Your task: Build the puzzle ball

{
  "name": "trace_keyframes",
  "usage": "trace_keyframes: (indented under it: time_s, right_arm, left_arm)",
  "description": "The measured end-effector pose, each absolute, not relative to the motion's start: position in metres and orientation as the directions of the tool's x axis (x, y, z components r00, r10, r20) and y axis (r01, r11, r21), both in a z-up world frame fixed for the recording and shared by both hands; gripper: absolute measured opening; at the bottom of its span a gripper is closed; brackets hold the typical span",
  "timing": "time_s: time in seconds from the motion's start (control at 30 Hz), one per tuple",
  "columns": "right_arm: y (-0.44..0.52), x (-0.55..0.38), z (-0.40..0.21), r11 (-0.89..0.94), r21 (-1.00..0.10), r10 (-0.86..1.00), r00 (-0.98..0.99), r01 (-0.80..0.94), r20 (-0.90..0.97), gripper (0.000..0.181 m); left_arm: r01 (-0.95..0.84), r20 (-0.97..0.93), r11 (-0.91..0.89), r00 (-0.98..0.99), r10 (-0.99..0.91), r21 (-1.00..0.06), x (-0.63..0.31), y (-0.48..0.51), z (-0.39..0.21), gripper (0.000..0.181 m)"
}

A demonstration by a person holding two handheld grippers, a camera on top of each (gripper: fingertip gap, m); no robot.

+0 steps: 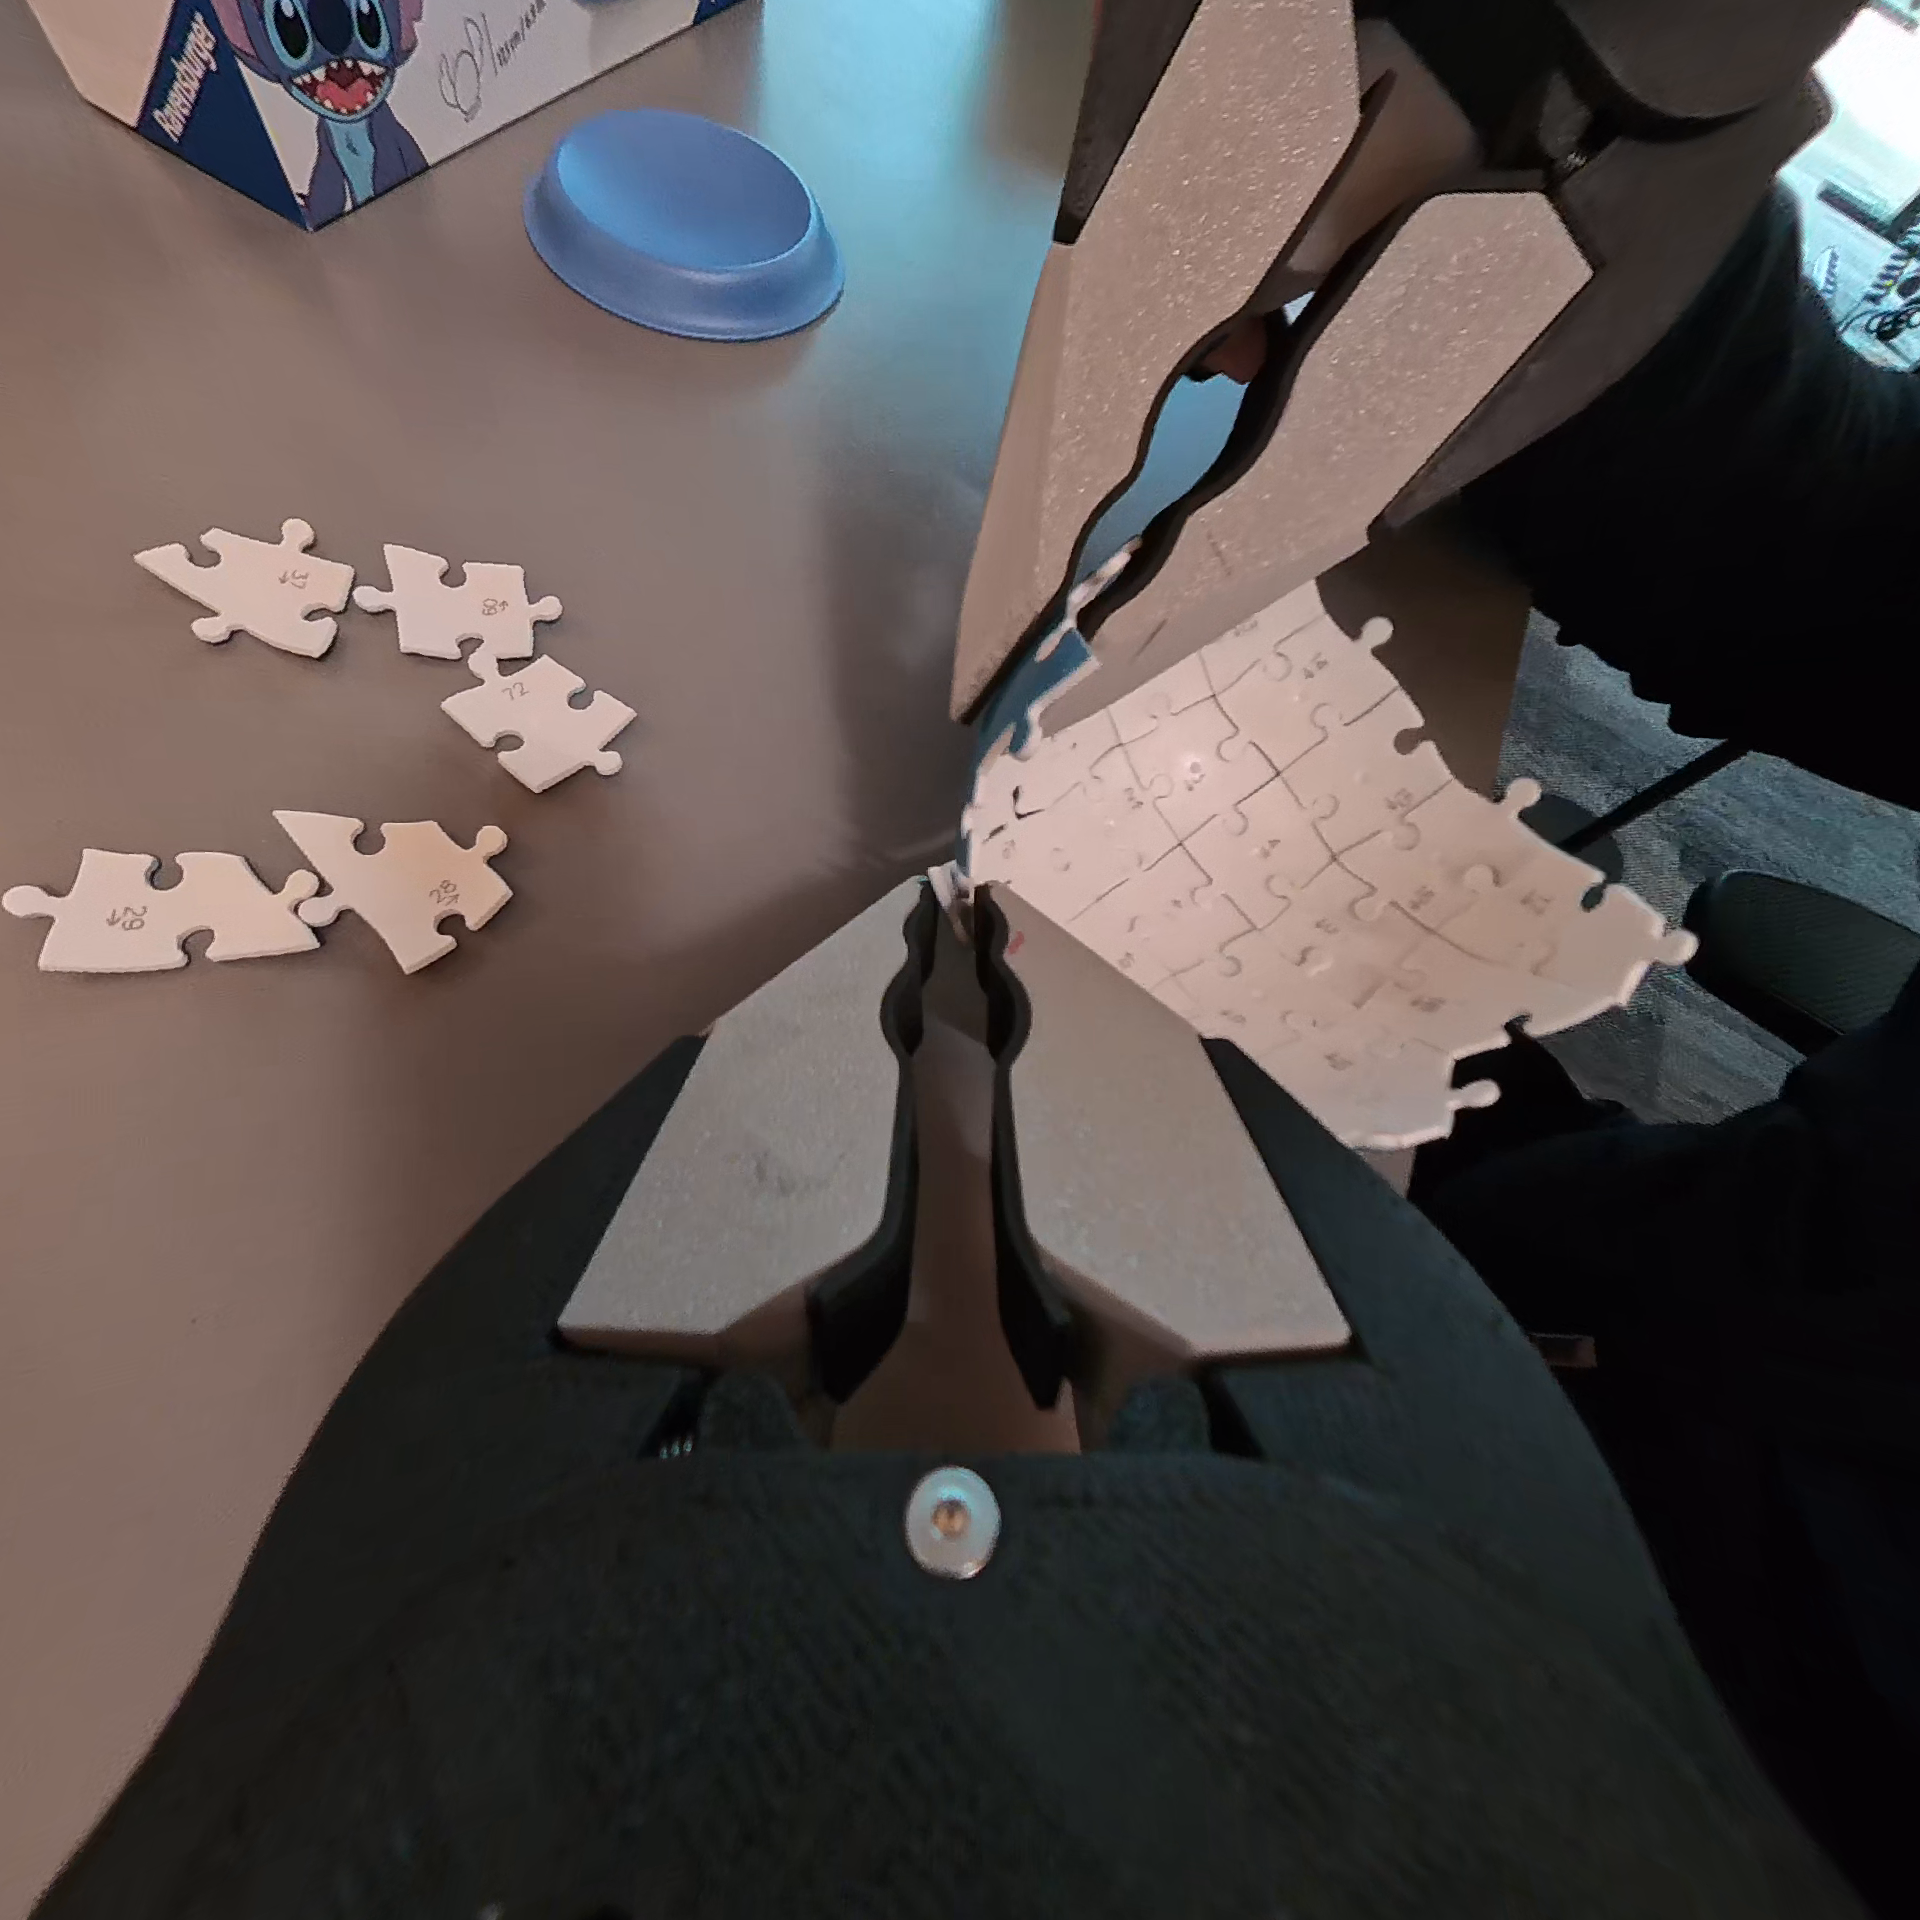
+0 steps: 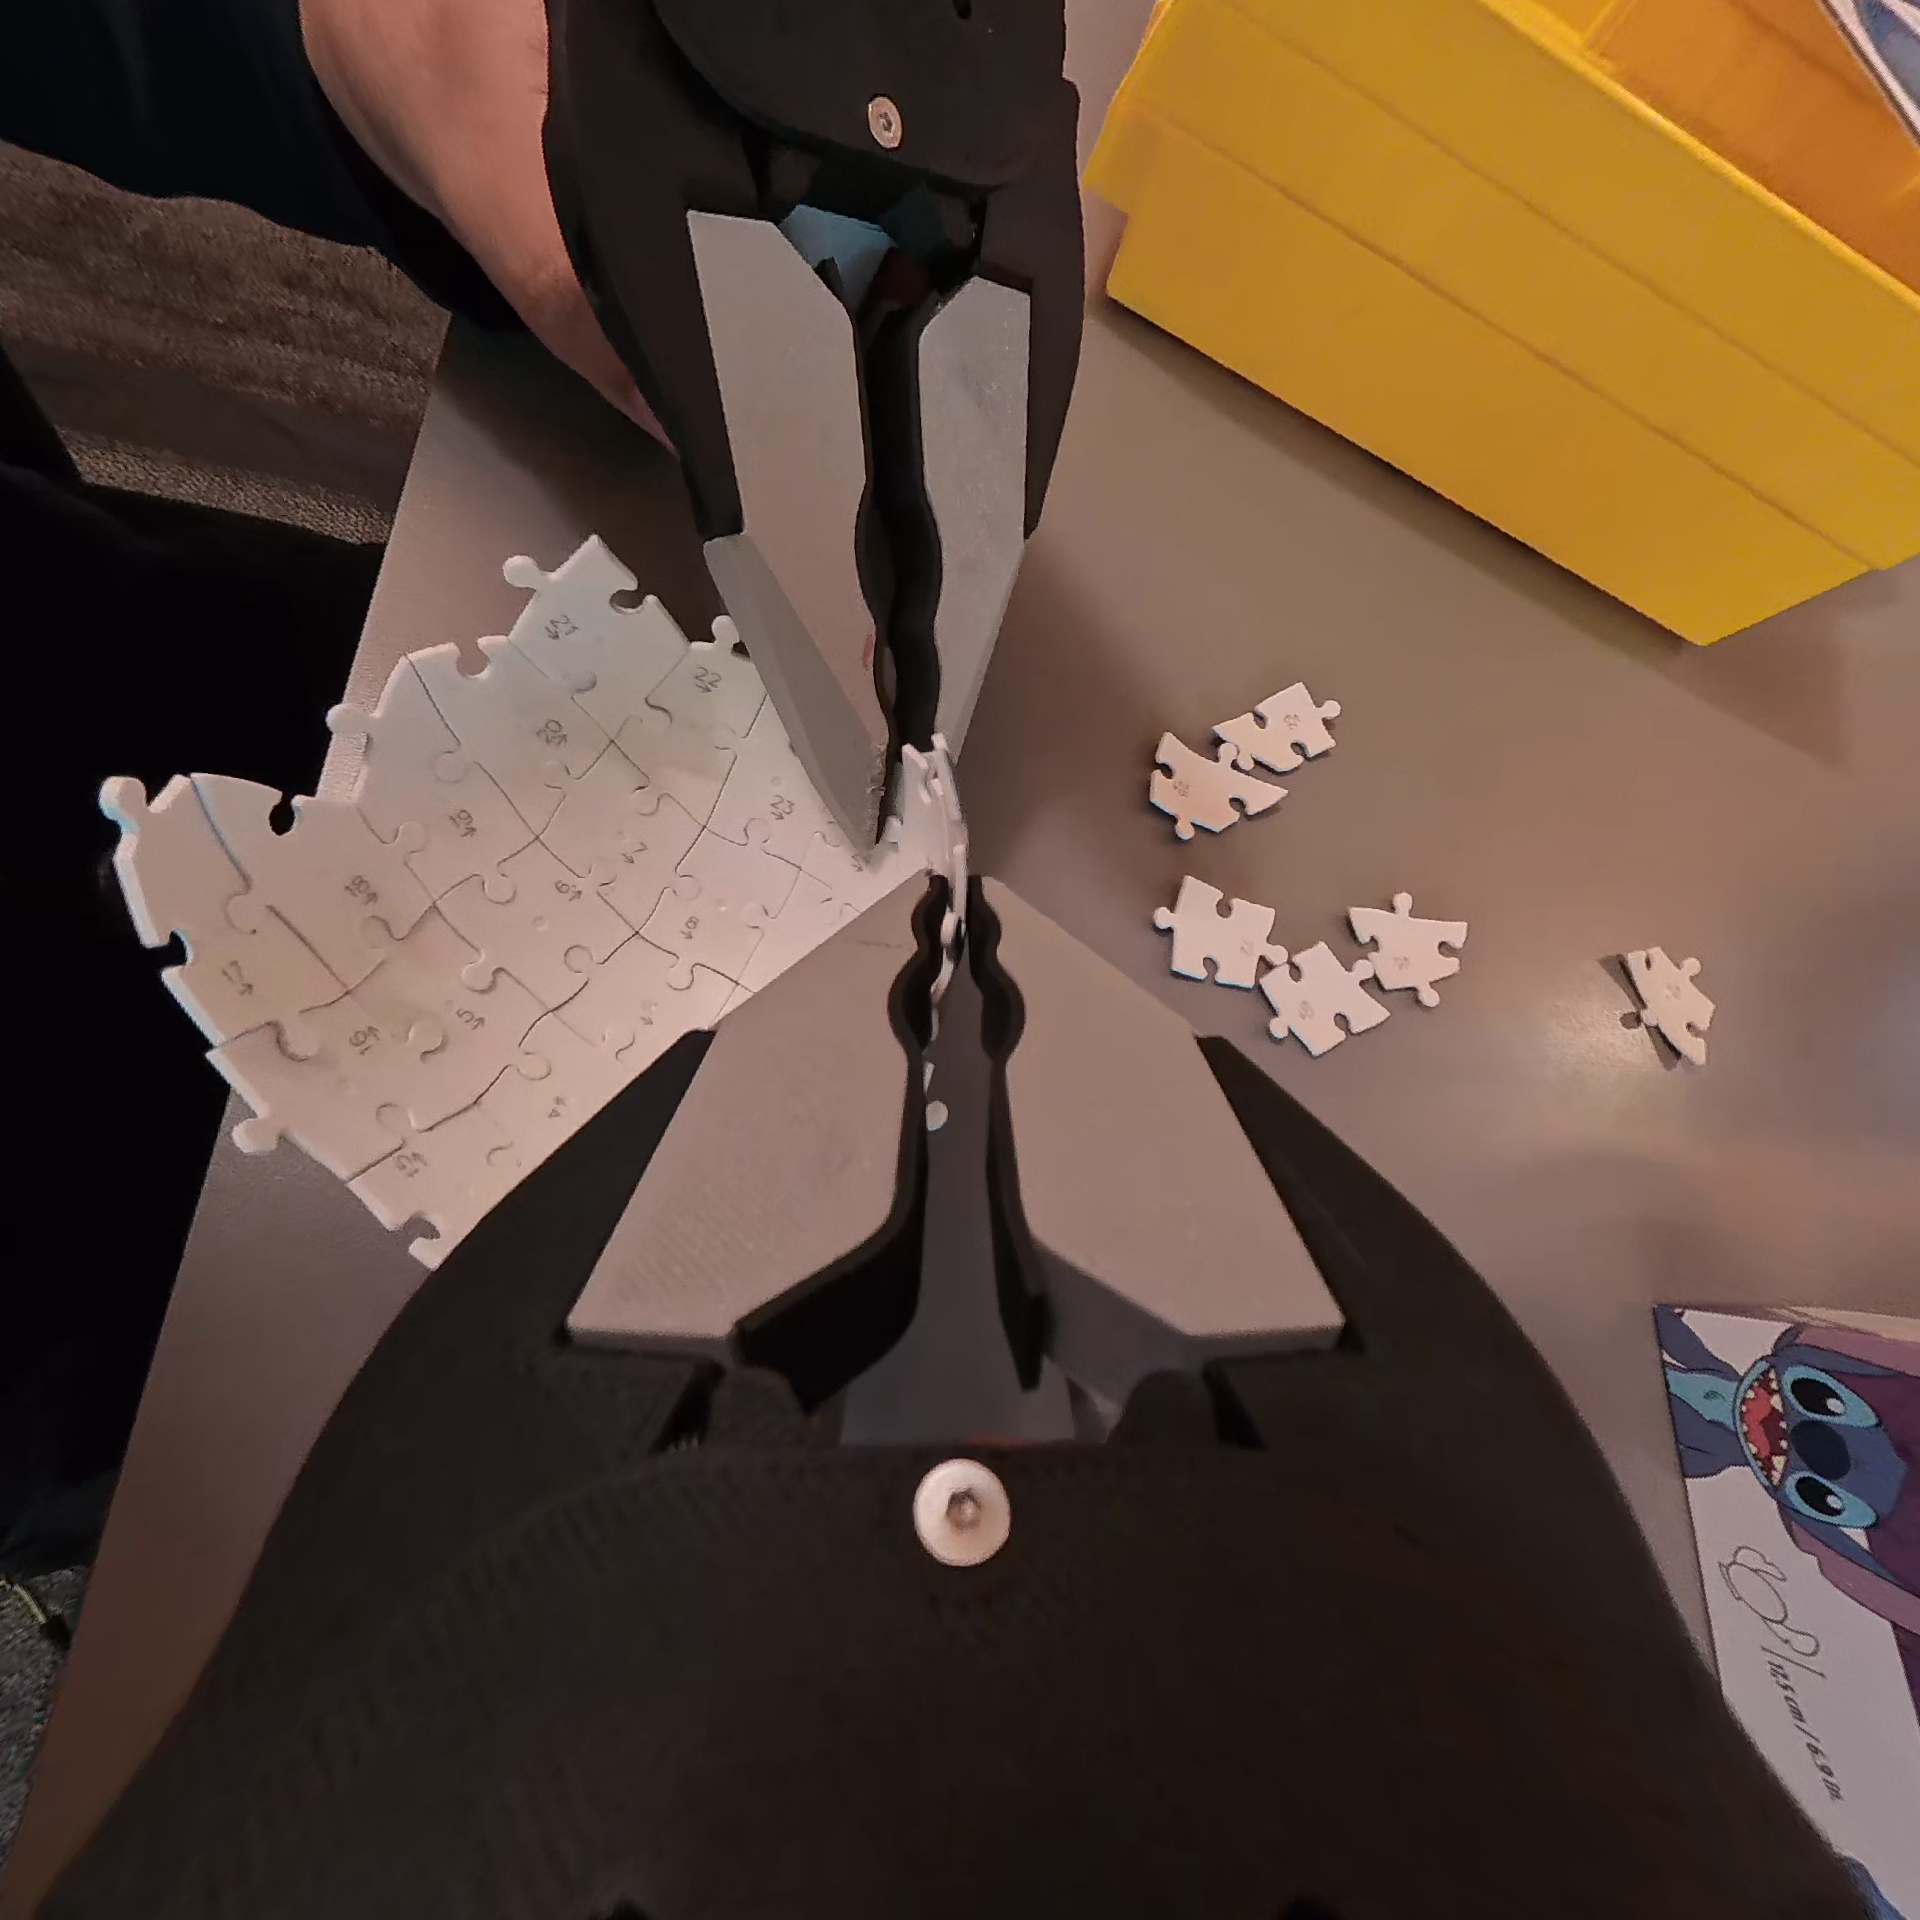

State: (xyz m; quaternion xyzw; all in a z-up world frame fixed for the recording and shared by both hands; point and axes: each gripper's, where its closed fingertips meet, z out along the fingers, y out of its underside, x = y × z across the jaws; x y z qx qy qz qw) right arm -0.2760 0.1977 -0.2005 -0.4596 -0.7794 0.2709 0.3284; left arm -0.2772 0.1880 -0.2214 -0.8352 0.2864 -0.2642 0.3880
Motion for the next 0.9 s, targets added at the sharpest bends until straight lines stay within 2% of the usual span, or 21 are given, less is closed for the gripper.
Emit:
trace_keyframes:
  time_s: [0.27, 0.5, 0.9]
  right_arm:
    - [0.203, -0.279, -0.205, 0.287, -0.734, 0.931, -0.361, 0.616, 0.061, 0.001]
    - [0.206, -0.285, -0.207, 0.319, -0.706, 0.912, -0.407, 0.633, 0.047, 0.003]
    - [0.21, -0.288, -0.207, 0.328, -0.751, 0.915, -0.391, 0.573, 0.101, 0.002]
  left_arm:
    - [-0.261, 0.205, -0.513, 0.702, -0.682, -0.818, -0.279, 0.189, -0.221, 0.004]
    - [-0.249, 0.2, -0.505, 0.708, -0.677, -0.826, -0.283, 0.189, -0.219, 0.004]
    - [-0.195, 0.258, -0.545, 0.721, -0.643, -0.816, -0.288, 0.196, -0.219, 0.003]
